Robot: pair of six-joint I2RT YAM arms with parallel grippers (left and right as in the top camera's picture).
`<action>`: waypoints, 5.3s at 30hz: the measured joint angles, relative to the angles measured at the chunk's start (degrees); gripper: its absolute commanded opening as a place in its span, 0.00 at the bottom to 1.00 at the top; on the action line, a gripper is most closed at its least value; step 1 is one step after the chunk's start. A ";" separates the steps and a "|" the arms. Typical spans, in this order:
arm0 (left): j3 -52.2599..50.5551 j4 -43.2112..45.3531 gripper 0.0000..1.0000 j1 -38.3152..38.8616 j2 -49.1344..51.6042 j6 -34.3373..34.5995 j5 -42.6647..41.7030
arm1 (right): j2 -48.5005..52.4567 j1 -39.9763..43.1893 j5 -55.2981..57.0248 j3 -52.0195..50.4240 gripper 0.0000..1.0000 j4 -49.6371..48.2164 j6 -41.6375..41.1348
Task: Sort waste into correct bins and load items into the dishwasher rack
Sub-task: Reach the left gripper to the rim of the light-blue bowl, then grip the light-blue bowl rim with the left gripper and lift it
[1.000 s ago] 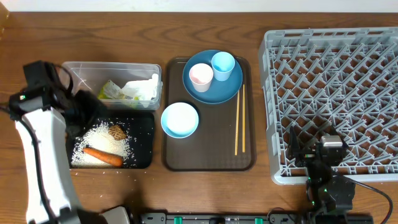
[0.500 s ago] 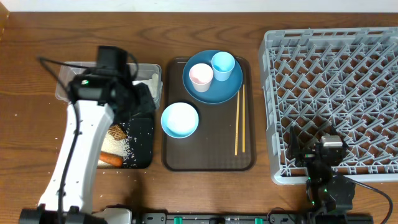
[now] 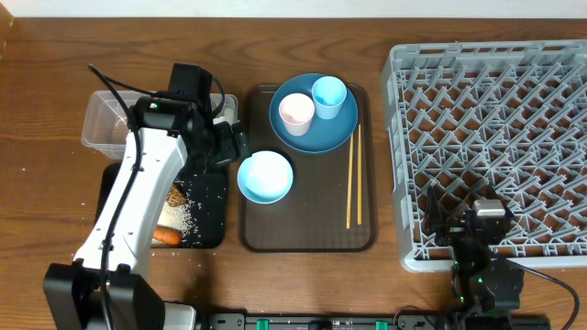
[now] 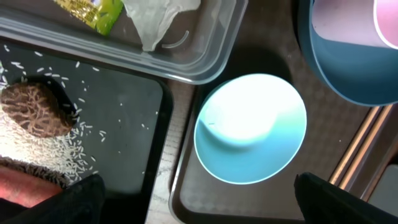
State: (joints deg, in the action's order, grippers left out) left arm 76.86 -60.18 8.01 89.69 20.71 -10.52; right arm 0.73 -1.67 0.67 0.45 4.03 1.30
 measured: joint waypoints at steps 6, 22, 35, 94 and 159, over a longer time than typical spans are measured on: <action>-0.02 0.37 0.54 0.31 0.00 -1.57 0.28 | 0.00 0.00 0.00 0.00 0.99 0.00 0.00; -9.66 7.98 0.53 4.96 0.00 -4.22 0.39 | 0.00 0.00 0.00 0.00 0.99 0.02 0.00; -18.38 19.61 0.53 6.88 0.00 -4.26 2.84 | 0.00 0.00 0.00 0.00 0.99 0.00 0.00; -21.07 26.97 0.15 8.76 5.57 -4.02 5.95 | 0.00 0.00 0.00 0.00 0.99 0.02 0.02; -18.97 22.75 0.06 10.64 -9.25 -4.02 2.01 | 0.00 0.00 0.00 0.00 0.99 0.00 0.00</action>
State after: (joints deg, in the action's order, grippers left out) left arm 57.89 -37.43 18.65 80.44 16.69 -8.51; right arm 0.73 -1.67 0.67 0.45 4.03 1.30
